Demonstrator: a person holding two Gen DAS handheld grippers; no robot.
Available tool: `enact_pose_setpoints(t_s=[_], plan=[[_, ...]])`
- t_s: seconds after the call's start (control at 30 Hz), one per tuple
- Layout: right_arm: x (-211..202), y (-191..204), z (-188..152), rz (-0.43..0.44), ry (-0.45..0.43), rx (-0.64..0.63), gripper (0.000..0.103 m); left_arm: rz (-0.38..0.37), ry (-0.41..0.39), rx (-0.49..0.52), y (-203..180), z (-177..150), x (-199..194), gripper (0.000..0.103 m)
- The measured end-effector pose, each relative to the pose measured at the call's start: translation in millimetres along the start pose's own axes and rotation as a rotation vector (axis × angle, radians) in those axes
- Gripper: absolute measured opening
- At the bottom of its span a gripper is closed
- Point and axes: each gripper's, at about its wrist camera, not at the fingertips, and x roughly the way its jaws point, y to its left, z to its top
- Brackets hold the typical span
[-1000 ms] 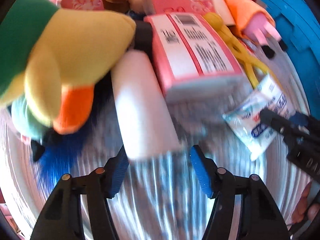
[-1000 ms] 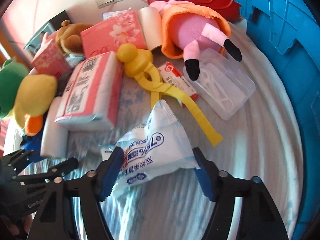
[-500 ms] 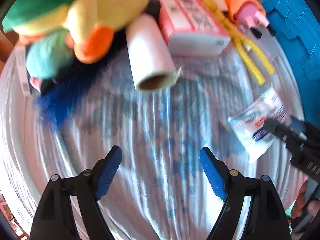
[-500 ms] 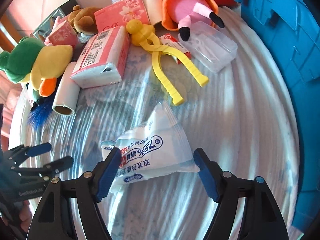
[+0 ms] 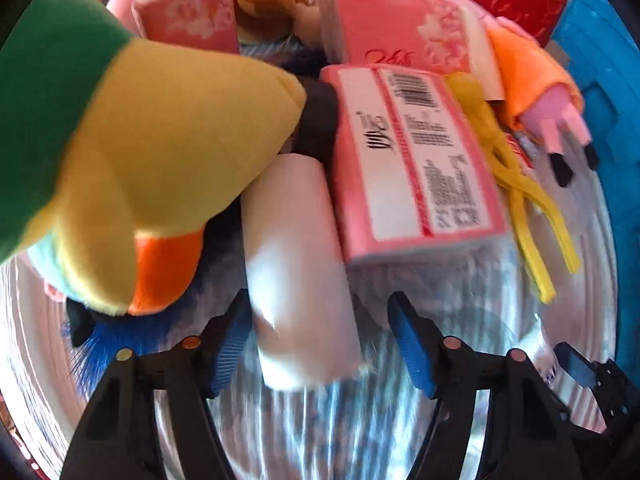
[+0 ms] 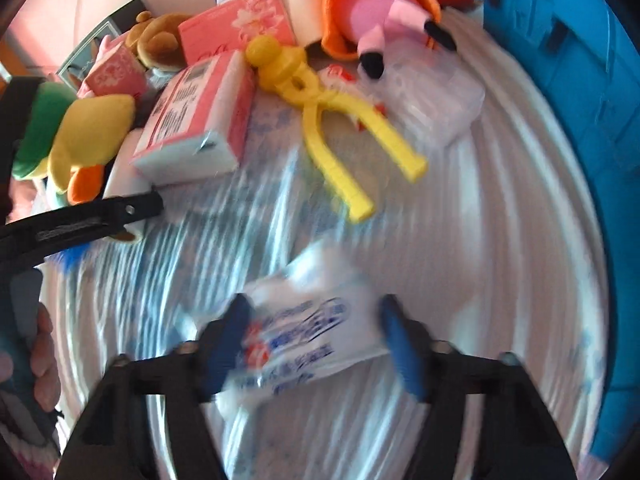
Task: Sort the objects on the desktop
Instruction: 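Lift the wipe pack with the right gripper while the left grasps the white paper roll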
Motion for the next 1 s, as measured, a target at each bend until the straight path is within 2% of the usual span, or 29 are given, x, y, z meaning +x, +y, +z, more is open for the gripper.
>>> enact_pose_setpoints(t_s=[0.03, 0.07, 0.17, 0.23, 0.33, 0.43, 0.53, 0.67, 0.73, 0.8, 1.0], plan=[[0.2, -0.8, 3.9, -0.005, -0.005, -0.004, 0.039, 0.012, -0.002, -0.008, 1.2, 2.5, 4.5, 0.060], [1.2, -1.5, 7.7, -0.013, -0.007, -0.009, 0.035, 0.028, -0.024, 0.002, 0.3, 4.4, 4.8, 0.056], [4.8, -2.2, 16.0, -0.025, -0.010, -0.030, 0.026, 0.022, -0.026, 0.019, -0.9, 0.0, 4.0, 0.047], [3.2, 0.5, 17.7, -0.033, -0.020, -0.050, 0.017, 0.016, -0.025, 0.042, -2.4, -10.6, 1.6, 0.047], [-4.1, 7.1, 15.9, -0.027, -0.039, -0.085, 0.010, 0.003, -0.017, 0.073, -8.0, -45.9, -9.2, 0.047], [-16.1, 12.0, 12.1, 0.007, -0.062, -0.102, 0.010, -0.011, -0.001, 0.093, -8.2, -78.0, -18.3, 0.047], [-20.9, 6.4, 14.6, 0.003, -0.059, -0.059, 0.018, -0.035, 0.004, 0.100, -9.5, -103.5, -26.0, 0.047], [-26.8, -1.3, 0.5, 0.021, -0.041, -0.002, 0.049, -0.080, 0.000, 0.098, -14.5, -119.9, -32.8, 0.047], [-30.8, 9.9, -4.7, 0.025, -0.029, 0.023, 0.079, -0.077, -0.012, 0.108, -18.2, -123.7, -36.3, 0.047], [-32.9, 4.7, -14.2, 0.014, -0.022, 0.045, 0.081, -0.070, -0.030, 0.128, -22.1, -128.0, -40.0, 0.047], [-20.2, 11.7, -23.0, 0.070, 0.056, 0.106, 0.081, -0.073, -0.057, 0.175, -31.8, -139.4, -44.5, 0.046]])
